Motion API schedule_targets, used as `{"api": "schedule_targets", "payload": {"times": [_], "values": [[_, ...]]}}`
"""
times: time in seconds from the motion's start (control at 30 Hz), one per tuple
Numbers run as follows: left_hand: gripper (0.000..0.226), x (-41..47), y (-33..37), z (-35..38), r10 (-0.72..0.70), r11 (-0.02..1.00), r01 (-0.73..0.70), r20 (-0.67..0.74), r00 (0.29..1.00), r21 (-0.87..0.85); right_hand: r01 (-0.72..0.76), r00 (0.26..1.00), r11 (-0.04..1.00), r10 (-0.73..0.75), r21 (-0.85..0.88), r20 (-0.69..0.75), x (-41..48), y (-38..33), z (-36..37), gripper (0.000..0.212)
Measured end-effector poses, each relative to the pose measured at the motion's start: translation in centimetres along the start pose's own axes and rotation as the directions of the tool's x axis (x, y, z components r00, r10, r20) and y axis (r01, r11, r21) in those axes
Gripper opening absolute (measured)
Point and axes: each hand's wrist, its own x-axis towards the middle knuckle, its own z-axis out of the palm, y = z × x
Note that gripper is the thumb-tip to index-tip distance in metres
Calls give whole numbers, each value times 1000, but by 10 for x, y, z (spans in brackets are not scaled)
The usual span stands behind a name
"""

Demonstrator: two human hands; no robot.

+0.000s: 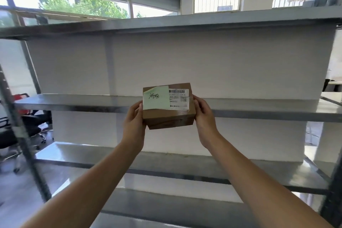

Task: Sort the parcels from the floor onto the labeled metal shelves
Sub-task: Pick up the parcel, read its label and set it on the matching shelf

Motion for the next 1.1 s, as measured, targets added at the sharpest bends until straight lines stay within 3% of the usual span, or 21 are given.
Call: {"api": "schedule_targets", "payload": {"times": [0.3,0.8,1.1], "values": [[26,-10,17,-70,67,995,-53,-189,980,81,-25,990,1000,27,-14,139,-8,35,68,25],[20,-8,120,-289,232,966,-156,-430,873,204,-178,902,982,136,68,409,-57,73,318,29],[17,-13,161,-415,263,952,-136,-506,822,274,-288,840,956,226,51,493,-95,112,447,41]]}}
